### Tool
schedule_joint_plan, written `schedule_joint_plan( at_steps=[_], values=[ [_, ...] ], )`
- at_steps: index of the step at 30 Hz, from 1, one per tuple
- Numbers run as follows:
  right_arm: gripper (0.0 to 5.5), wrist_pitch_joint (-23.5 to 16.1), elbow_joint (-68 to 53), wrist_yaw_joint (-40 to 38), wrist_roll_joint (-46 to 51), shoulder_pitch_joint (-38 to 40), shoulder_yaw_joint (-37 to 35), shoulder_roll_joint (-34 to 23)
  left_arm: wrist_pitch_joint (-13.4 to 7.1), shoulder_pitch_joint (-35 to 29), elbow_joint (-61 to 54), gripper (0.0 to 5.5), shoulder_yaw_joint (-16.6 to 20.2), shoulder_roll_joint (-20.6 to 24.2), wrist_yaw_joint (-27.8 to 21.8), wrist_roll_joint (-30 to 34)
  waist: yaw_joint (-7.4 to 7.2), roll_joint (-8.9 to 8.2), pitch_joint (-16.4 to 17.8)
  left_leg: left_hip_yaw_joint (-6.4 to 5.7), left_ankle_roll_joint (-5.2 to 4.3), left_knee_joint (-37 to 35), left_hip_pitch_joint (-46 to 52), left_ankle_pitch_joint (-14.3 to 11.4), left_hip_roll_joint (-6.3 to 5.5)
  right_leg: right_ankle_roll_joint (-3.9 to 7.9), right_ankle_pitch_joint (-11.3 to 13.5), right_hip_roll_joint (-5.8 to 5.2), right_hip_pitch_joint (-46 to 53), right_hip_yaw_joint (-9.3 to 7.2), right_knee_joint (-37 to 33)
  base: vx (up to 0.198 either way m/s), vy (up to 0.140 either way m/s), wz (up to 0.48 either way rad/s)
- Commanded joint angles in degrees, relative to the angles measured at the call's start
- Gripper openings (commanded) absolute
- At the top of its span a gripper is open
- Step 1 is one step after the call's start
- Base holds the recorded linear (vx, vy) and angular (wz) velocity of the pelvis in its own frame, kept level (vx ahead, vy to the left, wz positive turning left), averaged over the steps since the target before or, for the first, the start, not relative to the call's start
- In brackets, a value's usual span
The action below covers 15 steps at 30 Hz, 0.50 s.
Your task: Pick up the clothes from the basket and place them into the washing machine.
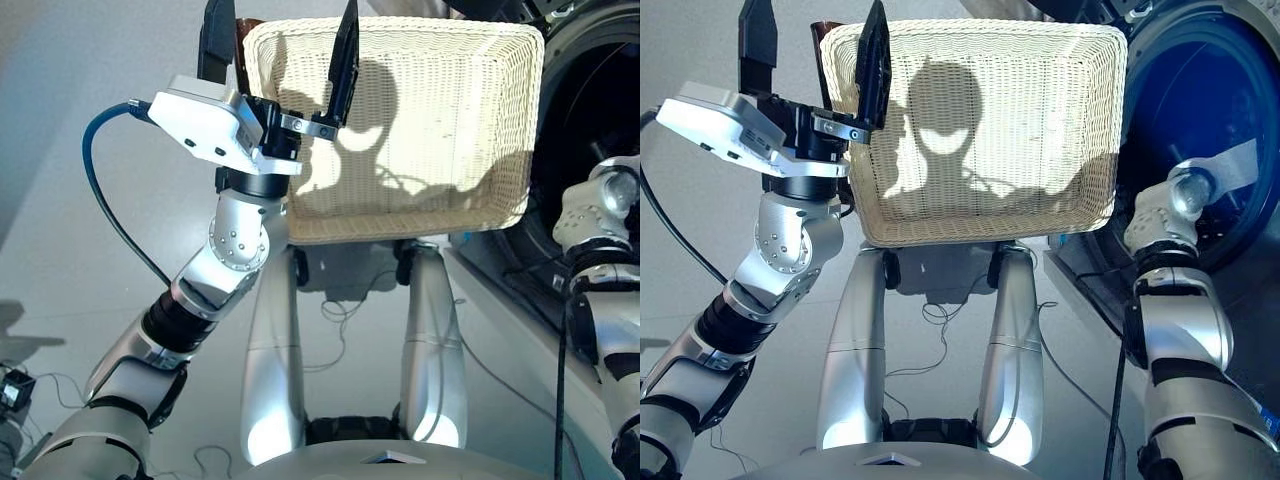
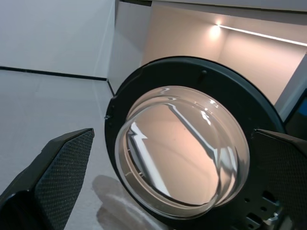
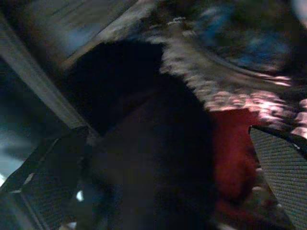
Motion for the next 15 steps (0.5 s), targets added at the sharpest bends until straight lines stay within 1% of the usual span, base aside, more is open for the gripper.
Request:
schedule_joint_plan(
  at_steps=[1,3,6,8,11,15],
  values=[
    [5.50,-0.48,-8.01,5.27,-3.95,2.87,2.31,0.82,-2.83,-0.20,-4.16,5.50,2.08,-1.94,-1.86,-0.43,0.09,-0.65,-0.97,2.87,0.01,-1.98,3.61,-3.26,0.36,-1.26,7.56,1.89,-1.36,-0.83,-7.91,0.000,0.000,0.000],
    [5.50,0.27,-12.99,9.77,-2.28,6.28,4.54,2.17,-2.49,0.96,-3.52,5.50,2.38,-2.42,-3.01,-1.74,0.00,-0.84,-0.97,2.88,0.08,-2.01,3.43,-3.09,0.27,-1.23,7.78,1.87,-1.52,-0.77,-7.90,0.000,0.000,0.000],
    [5.50,2.90,-14.59,16.56,0.47,9.30,7.49,2.81,-2.11,2.85,-2.54,5.50,2.95,-1.83,-4.71,-2.63,0.11,-0.78,-0.97,2.97,0.10,-2.07,3.21,-2.87,0.17,-1.27,8.08,1.90,-1.77,-0.74,-8.07,0.000,0.000,0.000],
    [5.50,4.54,-16.96,18.91,-2.16,11.09,9.61,2.42,-2.00,4.21,-2.35,5.50,3.87,-1.47,-5.48,-3.22,0.08,-0.89,-0.97,3.08,0.07,-2.12,3.06,-2.66,0.20,-1.30,8.30,1.89,-1.93,-0.71,-8.21,0.000,0.000,0.000],
    [5.50,4.73,-21.12,22.87,-0.36,13.53,11.15,3.23,-1.72,6.47,-1.88,5.50,4.40,-1.71,-6.66,-5.23,0.06,-0.80,-0.97,3.12,0.05,-2.27,3.05,-2.37,0.18,-1.32,8.47,1.80,-1.95,-0.67,-8.20,0.000,0.000,0.000],
    [5.50,4.16,-26.00,24.30,-5.53,15.84,12.86,3.03,-1.79,8.79,-1.44,5.50,5.74,-1.66,-7.82,-5.47,-0.02,-0.75,-0.97,3.25,0.00,-2.57,3.78,-2.18,0.18,-1.37,8.44,1.72,-1.47,-0.71,-8.22,0.000,0.000,0.000]
  ],
)
